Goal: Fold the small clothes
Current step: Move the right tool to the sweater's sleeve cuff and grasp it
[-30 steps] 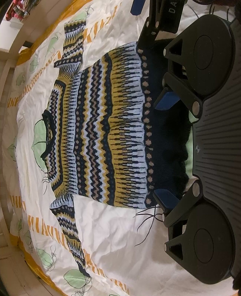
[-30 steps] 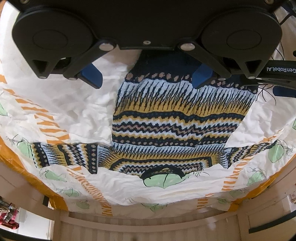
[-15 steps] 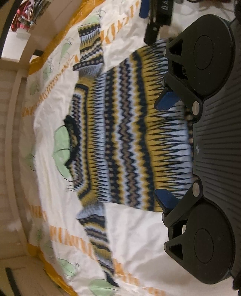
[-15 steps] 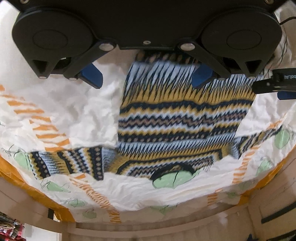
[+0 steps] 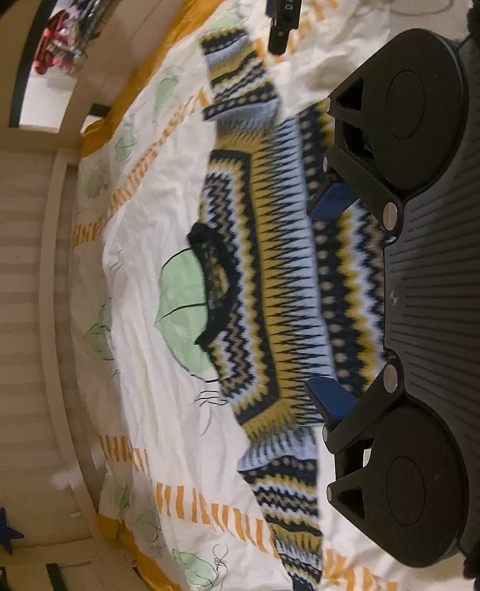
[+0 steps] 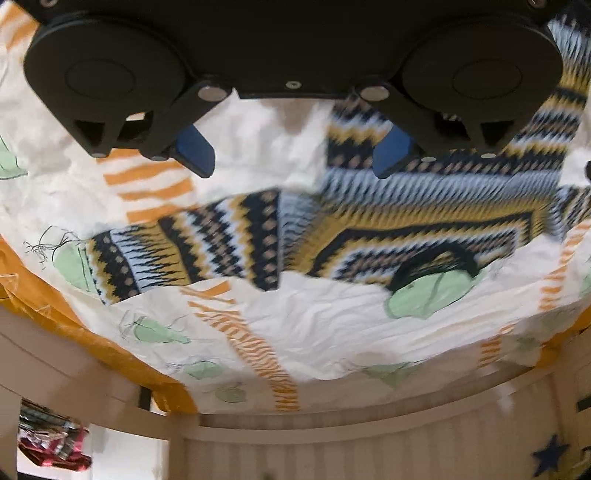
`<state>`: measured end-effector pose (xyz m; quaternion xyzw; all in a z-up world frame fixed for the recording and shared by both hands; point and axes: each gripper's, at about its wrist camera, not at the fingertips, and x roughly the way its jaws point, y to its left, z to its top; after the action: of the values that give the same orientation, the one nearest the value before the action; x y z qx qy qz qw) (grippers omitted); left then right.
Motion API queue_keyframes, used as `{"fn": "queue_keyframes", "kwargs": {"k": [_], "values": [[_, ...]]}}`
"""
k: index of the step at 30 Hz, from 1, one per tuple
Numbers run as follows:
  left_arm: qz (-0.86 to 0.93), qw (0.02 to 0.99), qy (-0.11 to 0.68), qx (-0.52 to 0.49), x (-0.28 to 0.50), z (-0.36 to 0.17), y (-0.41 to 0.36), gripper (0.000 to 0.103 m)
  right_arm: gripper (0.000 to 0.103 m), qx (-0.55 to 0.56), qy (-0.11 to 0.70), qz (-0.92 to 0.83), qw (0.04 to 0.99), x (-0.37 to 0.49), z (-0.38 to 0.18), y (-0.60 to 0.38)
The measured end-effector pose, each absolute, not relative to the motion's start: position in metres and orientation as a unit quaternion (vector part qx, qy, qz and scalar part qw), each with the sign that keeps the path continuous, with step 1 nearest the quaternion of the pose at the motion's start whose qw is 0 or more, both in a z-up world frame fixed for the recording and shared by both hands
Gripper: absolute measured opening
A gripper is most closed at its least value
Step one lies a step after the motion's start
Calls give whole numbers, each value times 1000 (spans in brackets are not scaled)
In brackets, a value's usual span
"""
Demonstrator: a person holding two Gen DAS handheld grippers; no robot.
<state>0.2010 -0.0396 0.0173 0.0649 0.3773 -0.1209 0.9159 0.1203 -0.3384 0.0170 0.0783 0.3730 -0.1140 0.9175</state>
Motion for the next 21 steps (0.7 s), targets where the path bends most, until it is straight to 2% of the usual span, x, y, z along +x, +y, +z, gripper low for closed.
{"fn": "queue_keyframes", "kwargs": {"k": [7, 10, 15, 21], "values": [[-100, 925, 362, 59, 246, -7, -37, 93, 83, 59, 378, -191, 904, 164, -7, -384], [-87, 923, 372, 52, 260, -28, -33, 93, 75, 86, 382, -211, 895, 176, -20, -412], [-94, 901, 423, 34, 282, -66, -24, 93, 74, 150, 382, -260, 874, 186, -35, -459], [-79, 893, 441, 47, 291, -86, -22, 93, 74, 203, 364, -323, 849, 199, -49, -506]]}}
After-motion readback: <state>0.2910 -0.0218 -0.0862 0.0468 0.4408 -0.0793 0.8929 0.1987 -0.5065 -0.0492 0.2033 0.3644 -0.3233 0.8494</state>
